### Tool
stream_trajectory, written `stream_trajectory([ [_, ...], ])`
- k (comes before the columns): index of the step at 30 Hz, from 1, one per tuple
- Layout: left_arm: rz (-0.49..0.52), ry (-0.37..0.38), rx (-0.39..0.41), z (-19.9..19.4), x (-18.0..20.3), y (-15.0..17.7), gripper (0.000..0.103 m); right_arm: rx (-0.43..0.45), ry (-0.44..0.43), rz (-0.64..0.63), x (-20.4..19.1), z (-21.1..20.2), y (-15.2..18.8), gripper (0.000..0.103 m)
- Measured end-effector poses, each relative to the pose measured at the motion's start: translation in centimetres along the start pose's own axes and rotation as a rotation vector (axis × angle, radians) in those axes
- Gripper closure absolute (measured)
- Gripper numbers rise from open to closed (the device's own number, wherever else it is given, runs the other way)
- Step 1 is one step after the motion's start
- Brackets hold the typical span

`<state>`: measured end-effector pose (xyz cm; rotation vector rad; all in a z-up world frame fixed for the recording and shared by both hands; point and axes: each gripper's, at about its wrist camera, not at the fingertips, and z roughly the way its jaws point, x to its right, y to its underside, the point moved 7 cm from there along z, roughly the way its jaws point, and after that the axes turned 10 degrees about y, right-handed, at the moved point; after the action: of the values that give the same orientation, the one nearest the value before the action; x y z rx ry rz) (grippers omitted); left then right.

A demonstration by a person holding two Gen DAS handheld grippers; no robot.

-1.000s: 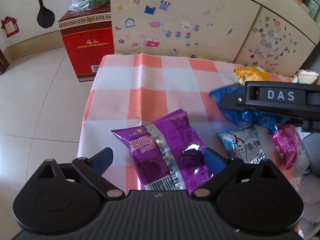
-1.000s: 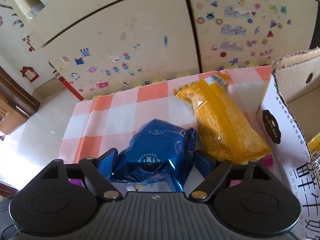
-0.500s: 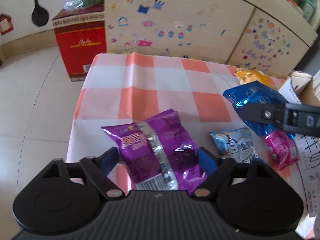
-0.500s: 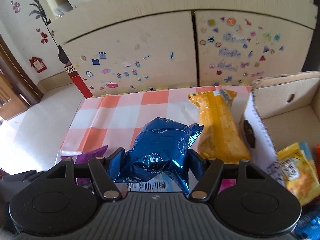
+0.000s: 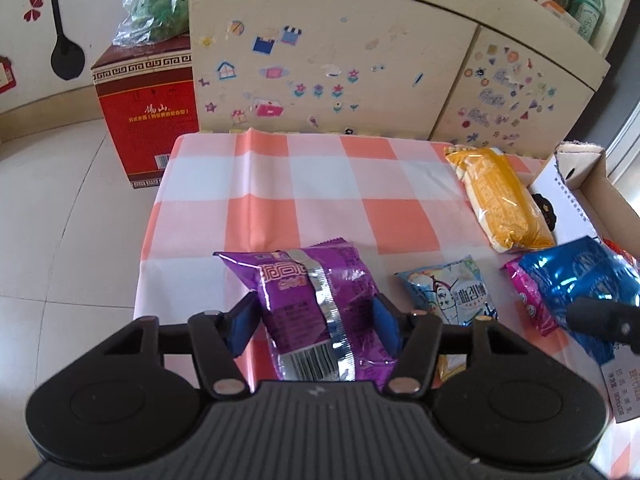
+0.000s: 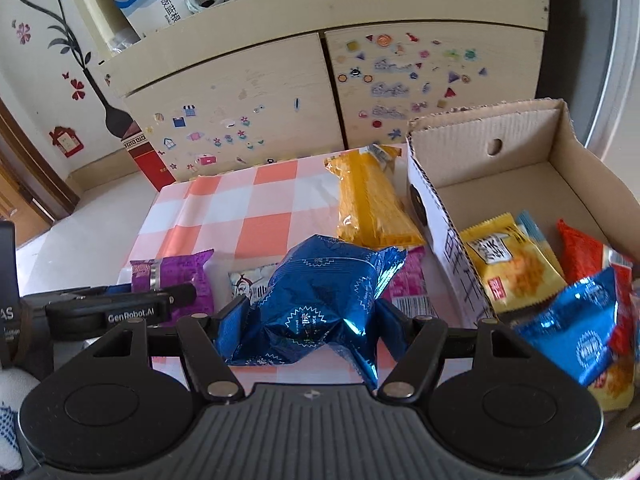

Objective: Organize snacks
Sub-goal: 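Lift purple packet with left tool while right tool lifts blue foil packet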

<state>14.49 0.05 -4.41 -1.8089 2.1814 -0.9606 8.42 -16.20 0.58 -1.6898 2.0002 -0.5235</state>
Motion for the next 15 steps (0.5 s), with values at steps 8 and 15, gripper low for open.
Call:
stream_trajectory([
  [8, -0.066, -0.010, 0.012, 0.0, -1.1, 0.1, 0.029, -0.020, -0.017, -0.018, -0.6, 0.9, 0.1, 0.029],
  [15, -0.037, -0.038, -0.005, 1.3, -0.5, 0.3, 0.013, -0.016, -0.040, -0.021, -0.9, 0.6, -0.1, 0.028],
])
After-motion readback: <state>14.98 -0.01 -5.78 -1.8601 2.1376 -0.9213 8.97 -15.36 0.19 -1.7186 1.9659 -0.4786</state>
